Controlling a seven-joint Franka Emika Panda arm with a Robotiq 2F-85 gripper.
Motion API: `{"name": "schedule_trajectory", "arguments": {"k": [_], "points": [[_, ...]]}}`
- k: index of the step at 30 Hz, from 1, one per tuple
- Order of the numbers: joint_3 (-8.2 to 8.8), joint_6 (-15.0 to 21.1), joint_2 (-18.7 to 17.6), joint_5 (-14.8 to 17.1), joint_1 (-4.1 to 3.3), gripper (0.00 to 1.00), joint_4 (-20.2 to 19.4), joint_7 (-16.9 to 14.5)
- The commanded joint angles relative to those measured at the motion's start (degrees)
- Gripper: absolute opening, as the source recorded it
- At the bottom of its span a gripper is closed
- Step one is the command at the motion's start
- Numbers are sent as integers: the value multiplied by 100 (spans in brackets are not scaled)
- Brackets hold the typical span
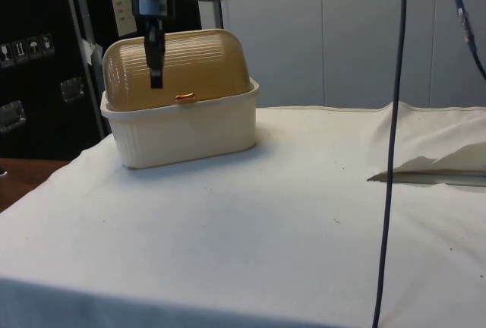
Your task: Open the lid, then close it.
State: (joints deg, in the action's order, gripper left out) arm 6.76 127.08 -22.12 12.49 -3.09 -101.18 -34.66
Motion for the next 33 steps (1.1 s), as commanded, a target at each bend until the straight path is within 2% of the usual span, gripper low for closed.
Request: {"name": "schedule_trajectory", "arguments": {"k": [1, 4, 5, 13, 14, 15, 24, 25, 26, 33], "points": [[11, 63, 29, 11, -11, 0, -52, 63], [11, 80, 23, 6, -17, 0, -74, 212], [0, 11, 0, 0, 0, 0, -29, 155], [34, 97, -17, -57, -29, 0, -69, 533], [6, 34, -17, -11, 0, 0, -46, 458], [40, 92, -11, -74, -34, 0, -74, 567], [57, 92, -11, -252, -46, 0, -74, 905], [11, 40, -23, -178, -6, 0, -46, 825], [57, 92, -11, -275, -46, 0, -69, 940], [69, 86, -29, -527, -46, 0, -52, 1255]]}}
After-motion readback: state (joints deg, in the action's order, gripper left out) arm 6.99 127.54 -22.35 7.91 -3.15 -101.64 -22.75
